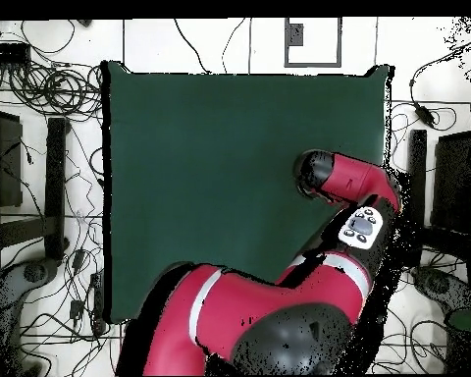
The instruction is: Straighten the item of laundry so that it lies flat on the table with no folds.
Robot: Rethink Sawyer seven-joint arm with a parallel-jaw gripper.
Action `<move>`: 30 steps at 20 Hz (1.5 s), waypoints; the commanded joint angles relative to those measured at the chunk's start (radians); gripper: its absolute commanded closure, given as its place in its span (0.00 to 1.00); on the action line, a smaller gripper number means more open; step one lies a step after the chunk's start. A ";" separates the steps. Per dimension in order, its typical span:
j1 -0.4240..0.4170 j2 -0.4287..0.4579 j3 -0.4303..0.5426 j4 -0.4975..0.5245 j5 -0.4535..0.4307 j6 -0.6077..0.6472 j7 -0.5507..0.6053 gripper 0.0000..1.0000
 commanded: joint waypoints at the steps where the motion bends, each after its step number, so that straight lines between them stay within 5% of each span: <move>1: -0.123 0.112 0.111 0.115 -0.159 -0.268 -0.069 0.00; 16: -0.182 0.105 0.151 0.105 -0.260 -0.302 -0.080 0.00; 24: -0.180 0.103 0.144 0.062 -0.233 -0.027 -0.074 0.00; 30: -0.161 0.122 0.119 0.036 -0.234 0.032 -0.039 0.00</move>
